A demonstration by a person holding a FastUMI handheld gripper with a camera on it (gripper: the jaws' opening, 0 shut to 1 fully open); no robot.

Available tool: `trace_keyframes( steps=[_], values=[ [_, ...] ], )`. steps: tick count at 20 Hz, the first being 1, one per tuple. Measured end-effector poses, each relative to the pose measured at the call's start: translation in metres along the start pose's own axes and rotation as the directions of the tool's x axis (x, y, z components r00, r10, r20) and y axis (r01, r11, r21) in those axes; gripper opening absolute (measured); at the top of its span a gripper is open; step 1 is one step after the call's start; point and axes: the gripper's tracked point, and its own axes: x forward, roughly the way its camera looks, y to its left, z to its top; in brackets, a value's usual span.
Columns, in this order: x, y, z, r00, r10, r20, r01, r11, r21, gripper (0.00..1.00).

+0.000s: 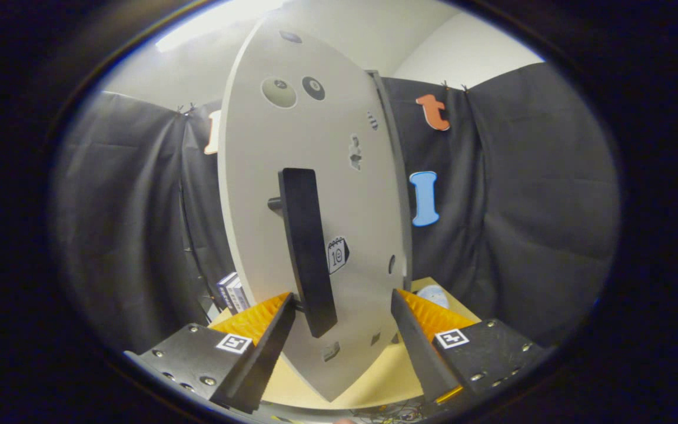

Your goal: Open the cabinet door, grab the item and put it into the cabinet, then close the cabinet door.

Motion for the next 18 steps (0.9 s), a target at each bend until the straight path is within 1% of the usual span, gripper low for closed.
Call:
trace_keyframes(
  steps=[2, 6, 8, 10, 13, 16, 17, 18],
  values=[
    [0.018, 0.019, 0.001, 0.999, 0.039, 0.001, -0.039, 0.999, -0.026, 1.00],
    [0.063, 0.064, -0.002, 0.994, 0.109, -0.002, -0.109, 0.993, -0.052, 1.00],
    [0.087, 0.082, -0.002, 0.991, 0.135, -0.006, -0.135, 0.990, -0.048, 1.00],
    [0.116, 0.100, 0.001, 0.988, 0.157, 0.001, -0.156, 0.985, -0.073, 1.00],
    [0.146, 0.129, 0.001, 0.985, 0.171, 0.010, -0.170, 0.980, -0.104, 1.00],
    [0.180, 0.141, 0.000, 0.984, 0.176, 0.013, -0.173, 0.979, -0.104, 1.00],
    [0.189, 0.143, 0.001, 0.985, 0.173, 0.016, -0.171, 0.980, -0.107, 1.00],
    [0.198, 0.144, 0.002, 0.988, 0.153, 0.018, -0.151, 0.983, -0.107, 1.00]
  ],
)
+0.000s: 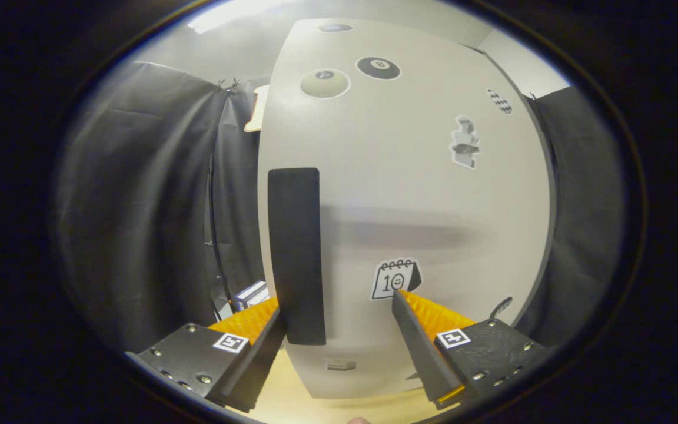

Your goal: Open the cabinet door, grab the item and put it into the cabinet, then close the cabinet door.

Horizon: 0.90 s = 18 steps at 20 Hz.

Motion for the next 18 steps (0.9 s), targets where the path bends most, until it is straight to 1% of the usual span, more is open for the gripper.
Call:
trace_keyframes(
  steps=[4, 8, 15, 18],
  values=[
    [0.027, 0.001, 0.002, 0.996, -0.080, 0.029, 0.080, 0.997, 0.002, 1.00],
    [0.041, -0.001, 0.002, 0.992, -0.119, 0.044, 0.119, 0.993, 0.008, 1.00],
    [0.052, -0.003, 0.003, 0.990, -0.138, 0.037, 0.138, 0.990, 0.013, 1.00],
    [0.052, -0.001, 0.002, 0.992, -0.121, 0.021, 0.120, 0.992, 0.027, 1.00]
  ],
)
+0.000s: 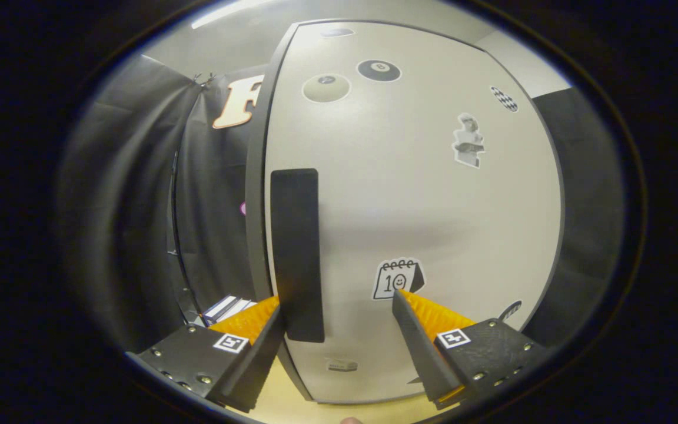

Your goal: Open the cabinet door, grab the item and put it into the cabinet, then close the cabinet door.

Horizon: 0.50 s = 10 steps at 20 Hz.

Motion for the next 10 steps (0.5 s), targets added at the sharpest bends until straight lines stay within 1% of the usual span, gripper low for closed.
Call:
trace_keyframes(
  steps=[1, 3, 6, 10],
  values=[
    [-0.005, 0.001, 0.000, 1.000, 0.005, -0.014, -0.005, 1.000, 0.018, 1.00],
    [-0.022, 0.005, 0.011, 1.000, 0.022, 0.005, -0.023, 0.999, 0.041, 1.00],
    [-0.061, 0.001, 0.022, 1.000, 0.010, 0.029, -0.010, 1.000, 0.002, 1.00],
    [-0.116, -0.010, 0.026, 1.000, -0.007, 0.025, 0.008, 1.000, -0.030, 1.00]
  ],
)
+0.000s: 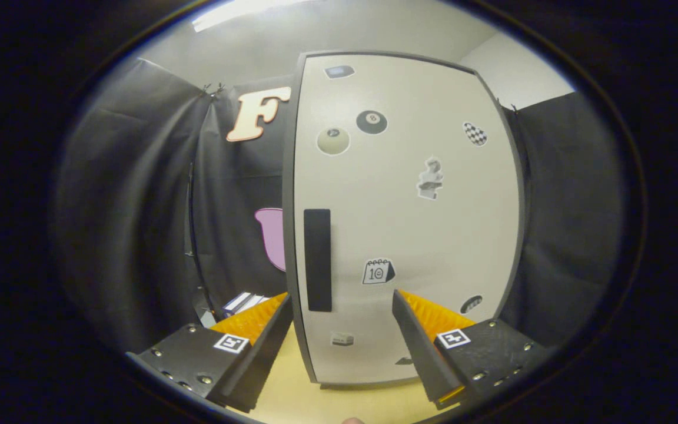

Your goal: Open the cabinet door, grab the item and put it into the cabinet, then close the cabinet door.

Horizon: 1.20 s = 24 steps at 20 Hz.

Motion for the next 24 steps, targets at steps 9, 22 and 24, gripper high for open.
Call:
trace_keyframes(
  steps=[9, 22, 24],
  values=[
    [-0.127, -0.037, -0.004, 0.996, -0.087, -0.012, 0.086, 0.994, -0.063, 1.00],
    [-0.175, -0.044, -0.007, 0.986, -0.164, 0.002, 0.164, 0.986, -0.038, 1.00],
    [-0.175, -0.039, -0.004, 0.987, -0.161, 0.010, 0.161, 0.986, -0.029, 1.00]
  ],
)
